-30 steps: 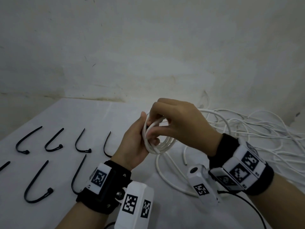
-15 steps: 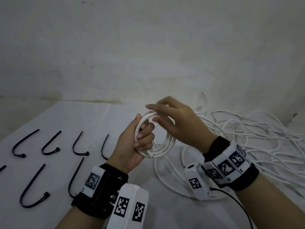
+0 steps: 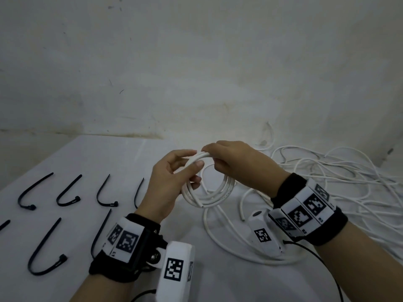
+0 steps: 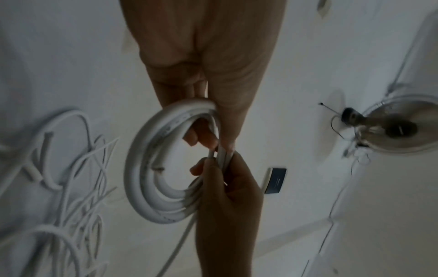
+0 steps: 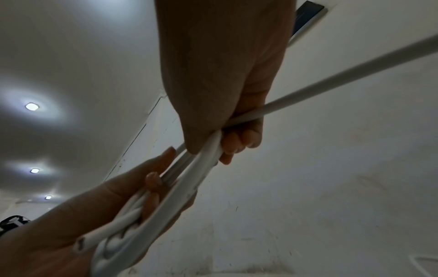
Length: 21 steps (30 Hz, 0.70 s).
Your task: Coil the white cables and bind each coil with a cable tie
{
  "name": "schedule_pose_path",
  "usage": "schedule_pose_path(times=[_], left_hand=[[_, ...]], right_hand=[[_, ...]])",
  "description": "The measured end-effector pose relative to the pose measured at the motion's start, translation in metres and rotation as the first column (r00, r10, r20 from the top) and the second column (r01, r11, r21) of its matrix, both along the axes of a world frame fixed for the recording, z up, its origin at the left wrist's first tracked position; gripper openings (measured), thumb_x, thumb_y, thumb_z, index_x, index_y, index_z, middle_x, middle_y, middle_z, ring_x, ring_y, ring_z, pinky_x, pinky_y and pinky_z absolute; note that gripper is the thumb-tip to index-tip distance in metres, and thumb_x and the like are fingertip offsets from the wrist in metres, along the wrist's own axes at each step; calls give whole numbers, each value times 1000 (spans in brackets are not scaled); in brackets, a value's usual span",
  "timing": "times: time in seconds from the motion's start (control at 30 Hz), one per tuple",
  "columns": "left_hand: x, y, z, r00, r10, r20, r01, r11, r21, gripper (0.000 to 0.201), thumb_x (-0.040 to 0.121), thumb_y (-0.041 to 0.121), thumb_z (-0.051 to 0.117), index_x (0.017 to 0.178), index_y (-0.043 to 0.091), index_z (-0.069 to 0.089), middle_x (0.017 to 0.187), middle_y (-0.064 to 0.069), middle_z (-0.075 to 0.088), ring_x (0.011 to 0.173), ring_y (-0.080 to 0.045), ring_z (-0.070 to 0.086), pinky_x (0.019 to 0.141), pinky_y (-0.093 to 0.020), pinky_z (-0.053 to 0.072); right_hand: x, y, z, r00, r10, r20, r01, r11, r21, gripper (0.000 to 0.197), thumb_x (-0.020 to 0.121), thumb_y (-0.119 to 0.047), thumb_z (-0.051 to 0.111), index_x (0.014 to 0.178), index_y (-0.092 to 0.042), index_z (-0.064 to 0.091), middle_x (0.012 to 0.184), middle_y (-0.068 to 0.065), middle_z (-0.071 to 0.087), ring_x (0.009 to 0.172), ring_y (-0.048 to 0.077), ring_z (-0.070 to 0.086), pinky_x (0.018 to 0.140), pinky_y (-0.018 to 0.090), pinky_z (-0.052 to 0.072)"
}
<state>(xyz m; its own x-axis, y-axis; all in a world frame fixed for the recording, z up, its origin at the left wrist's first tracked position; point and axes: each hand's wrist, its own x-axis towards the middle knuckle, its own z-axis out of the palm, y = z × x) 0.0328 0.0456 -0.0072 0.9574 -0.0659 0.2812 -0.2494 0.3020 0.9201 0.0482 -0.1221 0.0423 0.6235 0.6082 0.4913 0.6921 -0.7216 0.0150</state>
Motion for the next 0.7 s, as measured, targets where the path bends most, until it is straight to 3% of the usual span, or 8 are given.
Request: schedule_pose_path(times=[0.13,0.23,0.3,0.4,0.5,0.6,0.7], left_hand=[[-4,-2,0,988,126,90,-131,990,52,21,78,18,70,96,6,71,78,-6,70,52,-14,63,55,-24,53],[-4,-4,0,983,145,112,-150,988,41,15,81,17,68,90,6,71,72,-4,70,50,-12,60,54,-22,53],[-3,-4,-1,984,147,105,-151,988,29,12,83,17,66,88,8,71,67,-3,69,50,-11,60,54,-22,53],[-1,-5,-2,990,107,91,-111,993,43,12,87,17,63,90,8,71,63,-2,67,53,-10,61,56,-22,54],[-2,-4,-2,997,16,77,-26,991,131,21,92,24,54,88,10,69,56,2,59,51,-11,58,53,-22,50],[-2,-6,-2,995,-89,39,79,977,196,30,98,28,42,82,10,59,52,6,47,49,-10,51,55,-26,48],[-4,-9,0,989,-146,6,145,986,80,28,99,26,37,78,9,47,51,7,38,46,-8,38,53,-23,43]], right_hand=[[1,-2,-3,1000,4,-2,-4,1000,19,31,85,-13,44,105,-1,64,80,13,63,66,32,58,57,47,50],[0,-5,-5,1000,11,-13,-10,998,62,28,93,-21,53,116,-8,61,94,8,67,77,25,62,67,39,50],[-2,-5,-5,999,30,-33,-25,991,130,28,93,-21,56,119,-10,59,96,5,68,73,19,61,69,35,50],[-2,-2,-6,997,74,2,-73,985,156,27,92,-23,51,112,-9,63,86,6,67,70,22,61,66,36,49],[3,-4,-3,996,91,5,-90,981,169,34,91,-28,43,108,-9,64,82,5,65,71,18,60,65,28,46],[5,-6,-1,996,79,37,-85,981,175,25,89,-20,52,106,-7,66,81,6,66,69,19,59,64,25,43],[5,-6,-1,995,103,9,-102,965,242,21,90,-20,57,106,-10,67,82,3,67,69,16,59,65,23,43]])
